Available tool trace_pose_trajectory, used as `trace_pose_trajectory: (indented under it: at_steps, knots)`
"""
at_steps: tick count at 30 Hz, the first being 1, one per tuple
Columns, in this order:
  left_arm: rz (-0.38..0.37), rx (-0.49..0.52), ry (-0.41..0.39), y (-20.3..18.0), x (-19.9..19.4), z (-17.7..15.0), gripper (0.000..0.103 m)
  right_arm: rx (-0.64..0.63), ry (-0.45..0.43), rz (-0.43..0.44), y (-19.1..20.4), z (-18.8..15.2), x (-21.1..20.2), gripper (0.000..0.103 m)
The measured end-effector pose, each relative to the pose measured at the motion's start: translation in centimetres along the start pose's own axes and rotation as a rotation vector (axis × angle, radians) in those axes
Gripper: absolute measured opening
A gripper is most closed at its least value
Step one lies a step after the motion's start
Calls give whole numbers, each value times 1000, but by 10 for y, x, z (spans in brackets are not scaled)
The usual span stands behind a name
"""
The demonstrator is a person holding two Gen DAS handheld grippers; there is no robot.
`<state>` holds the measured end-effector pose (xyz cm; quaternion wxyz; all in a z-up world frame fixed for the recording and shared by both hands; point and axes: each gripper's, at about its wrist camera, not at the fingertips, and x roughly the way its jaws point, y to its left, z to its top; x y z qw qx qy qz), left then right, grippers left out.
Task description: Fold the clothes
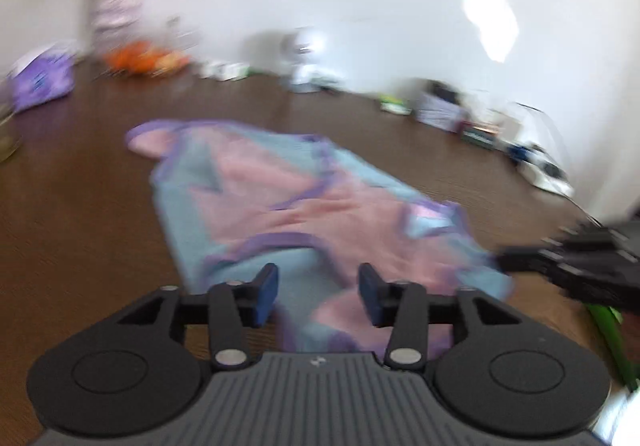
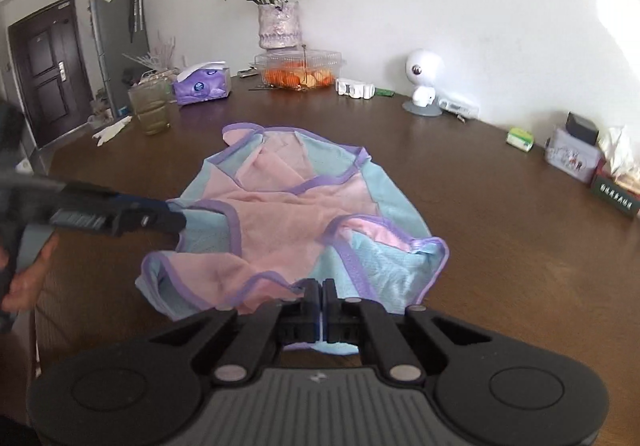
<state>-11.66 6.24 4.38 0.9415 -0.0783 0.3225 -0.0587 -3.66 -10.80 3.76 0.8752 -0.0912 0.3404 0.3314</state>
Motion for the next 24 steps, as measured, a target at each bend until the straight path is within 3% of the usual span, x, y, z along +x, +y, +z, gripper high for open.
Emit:
trace_pose_trajectory:
  at_steps: [1, 3, 5, 7, 8, 9, 10, 11, 16, 19, 22, 23, 24]
  knots:
    - [-30, 64, -4, -14, -2, -4, 77, -1, 1, 0, 2, 1, 4, 0]
    - [8, 243, 0, -43, 7, -16, 78, -5, 3, -4, 5, 3, 11, 0]
    - [172, 381, 42, -57, 22, -25, 74, -23, 11, -35, 6, 1, 11, 0]
    - [350, 453, 45, -57, 25, -32, 71, -94, 28, -100, 10, -7, 11, 4]
    - [361, 439, 50, -52, 22, -32, 71, -147, 38, -132, 14, -11, 10, 9]
    - [334, 398, 64, -45, 17, -31, 71, -217, 40, -155, 21, -16, 10, 11]
    - [310, 362, 75, -39, 14, -30, 71, -291, 37, -166, 31, -21, 10, 22]
    - [301, 349, 79, -36, 11, -30, 70, -358, 40, -172, 40, -24, 12, 26]
    - [262, 327, 89, -32, 5, -31, 49, -571, 44, -225, 74, -27, 29, 25]
    - [268, 321, 120, -29, 9, -34, 41, -625, 41, -332, 74, -24, 39, 25]
    - [244, 336, 132, -33, 7, -36, 40, -679, 88, -331, 74, -25, 44, 24]
    - [235, 343, 125, -35, 5, -37, 41, -711, 91, -333, 76, -28, 45, 19]
    - [232, 355, 120, -38, 4, -37, 44, -722, 84, -341, 78, -29, 46, 6]
